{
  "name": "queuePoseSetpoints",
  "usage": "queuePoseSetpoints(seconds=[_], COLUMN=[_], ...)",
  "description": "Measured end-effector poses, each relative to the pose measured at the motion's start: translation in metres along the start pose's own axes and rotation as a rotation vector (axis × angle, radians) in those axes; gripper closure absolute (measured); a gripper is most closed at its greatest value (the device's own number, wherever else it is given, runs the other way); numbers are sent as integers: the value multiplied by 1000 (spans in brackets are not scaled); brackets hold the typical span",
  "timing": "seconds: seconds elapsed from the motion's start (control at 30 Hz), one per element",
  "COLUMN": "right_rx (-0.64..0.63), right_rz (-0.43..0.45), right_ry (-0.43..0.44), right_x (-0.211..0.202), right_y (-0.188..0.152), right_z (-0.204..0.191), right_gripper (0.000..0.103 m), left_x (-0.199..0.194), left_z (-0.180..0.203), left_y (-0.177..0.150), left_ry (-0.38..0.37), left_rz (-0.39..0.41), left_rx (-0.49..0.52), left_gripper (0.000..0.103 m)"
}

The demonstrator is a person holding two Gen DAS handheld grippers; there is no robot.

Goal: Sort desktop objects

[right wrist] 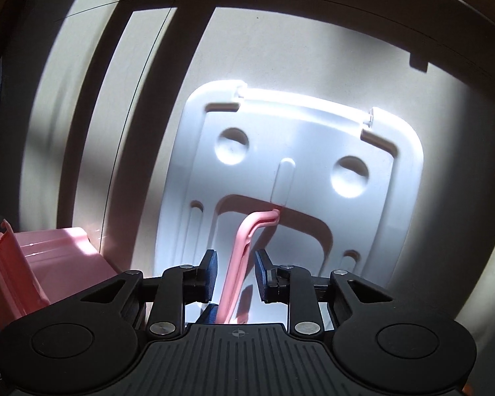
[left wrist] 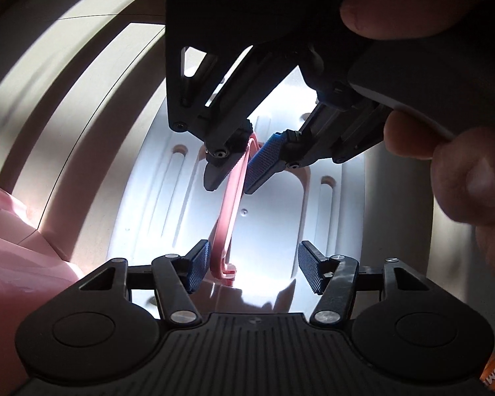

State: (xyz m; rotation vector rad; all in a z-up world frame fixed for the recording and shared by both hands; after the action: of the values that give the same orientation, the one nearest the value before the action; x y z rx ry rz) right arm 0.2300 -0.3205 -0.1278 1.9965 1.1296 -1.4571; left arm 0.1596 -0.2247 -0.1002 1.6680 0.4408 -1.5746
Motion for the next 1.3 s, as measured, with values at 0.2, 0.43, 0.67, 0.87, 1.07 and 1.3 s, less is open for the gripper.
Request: queuePoseSetpoints(seconds=[0.2,0.43,0.67,0.87,1.07,1.3], right_rx=[11,36,35,65,76,82], right_rz=[-20,-33,-44,-43,-32,-3], right_ry=[23,30,45,75,98,128], right_x=[5,3,-1,-14,-33,-64], right_y=[2,2,-3,-8,-16,-30], right_z=[8,20,27,36,40,43], right_gripper=[91,93,94,94,94,94], left_x=[4,3,-5,-19,-44,-76], left_z=[6,1,13,18,27,51], left_y=[-3,-9,-14,-17,-16,-9], left_ry=[12,0,-6,-17,-11,-4], left_rz=[-10,-8,-22,-13,-6,18], left_rx=[39,27,89,105,119,146], left_gripper=[54,92,96,96,96,96])
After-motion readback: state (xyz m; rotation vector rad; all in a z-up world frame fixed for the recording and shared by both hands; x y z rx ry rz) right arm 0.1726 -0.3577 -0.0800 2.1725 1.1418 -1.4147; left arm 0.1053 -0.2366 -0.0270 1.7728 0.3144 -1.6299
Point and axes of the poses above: each gripper's, at about its wrist camera, not at the fingertips, and x roughly the way its jaws point, z to its right, y to its top, the point moved 1 cm from there along x, roughly the way its jaws point, and after that the axes turned 2 degrees about x, right-handed, at the moved point
